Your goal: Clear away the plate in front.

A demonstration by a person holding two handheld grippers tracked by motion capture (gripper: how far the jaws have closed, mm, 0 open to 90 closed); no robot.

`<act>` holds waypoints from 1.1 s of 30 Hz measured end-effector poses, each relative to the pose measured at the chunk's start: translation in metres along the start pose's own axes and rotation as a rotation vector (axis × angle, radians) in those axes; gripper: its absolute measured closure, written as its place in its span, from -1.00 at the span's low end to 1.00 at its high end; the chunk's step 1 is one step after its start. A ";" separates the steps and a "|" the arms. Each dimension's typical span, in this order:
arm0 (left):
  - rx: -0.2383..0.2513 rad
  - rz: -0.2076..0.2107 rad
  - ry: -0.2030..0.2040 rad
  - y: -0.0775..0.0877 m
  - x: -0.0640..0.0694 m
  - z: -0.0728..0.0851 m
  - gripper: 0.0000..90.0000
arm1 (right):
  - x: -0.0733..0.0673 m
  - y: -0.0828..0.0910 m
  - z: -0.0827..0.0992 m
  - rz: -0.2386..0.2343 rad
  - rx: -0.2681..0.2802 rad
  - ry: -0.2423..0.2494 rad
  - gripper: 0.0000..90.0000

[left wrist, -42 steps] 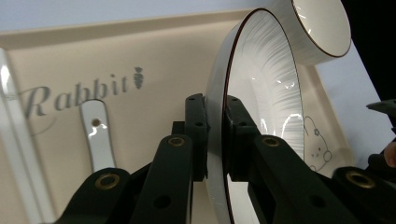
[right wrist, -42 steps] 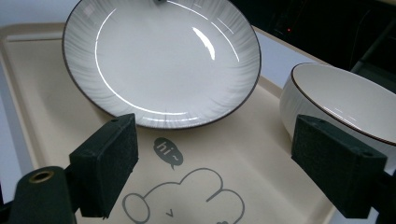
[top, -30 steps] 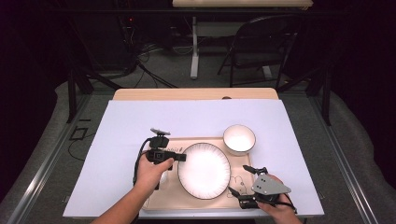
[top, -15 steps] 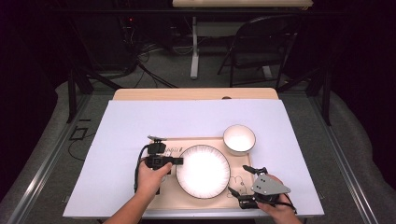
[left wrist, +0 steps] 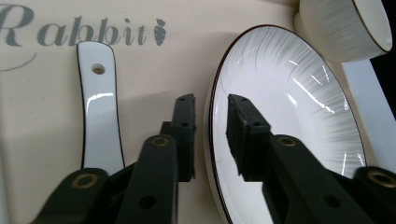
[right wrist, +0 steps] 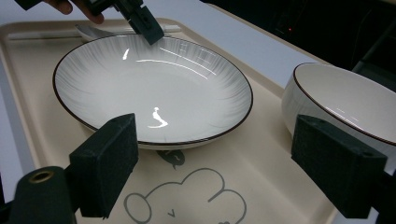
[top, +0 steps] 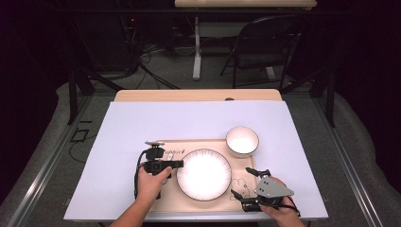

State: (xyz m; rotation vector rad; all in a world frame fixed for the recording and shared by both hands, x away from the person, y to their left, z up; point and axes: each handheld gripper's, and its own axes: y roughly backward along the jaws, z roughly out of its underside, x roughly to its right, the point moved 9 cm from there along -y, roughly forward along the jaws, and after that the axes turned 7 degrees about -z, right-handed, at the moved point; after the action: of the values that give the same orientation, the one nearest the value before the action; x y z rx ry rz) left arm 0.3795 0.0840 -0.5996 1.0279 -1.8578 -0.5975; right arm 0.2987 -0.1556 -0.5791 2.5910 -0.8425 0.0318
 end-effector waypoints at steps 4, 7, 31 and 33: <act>0.003 0.002 -0.003 0.001 0.000 0.000 0.49 | 0.000 0.000 0.000 -0.001 -0.001 0.001 -0.69; 0.003 0.002 -0.003 0.001 0.000 0.000 0.49 | 0.000 0.000 0.000 -0.001 -0.001 0.001 -0.69; 0.248 -0.108 -0.180 0.051 -0.024 -0.014 -0.11 | -0.001 0.000 0.000 0.000 -0.001 0.001 -0.69; 0.258 -0.125 -0.180 0.052 -0.028 -0.012 -0.10 | -0.001 0.000 0.000 0.001 -0.001 -0.001 -0.69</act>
State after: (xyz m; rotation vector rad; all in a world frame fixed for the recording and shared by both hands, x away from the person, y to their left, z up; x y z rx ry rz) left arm 0.3754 0.1355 -0.5686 1.3026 -2.0792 -0.5473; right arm 0.2984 -0.1550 -0.5795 2.5902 -0.8435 0.0300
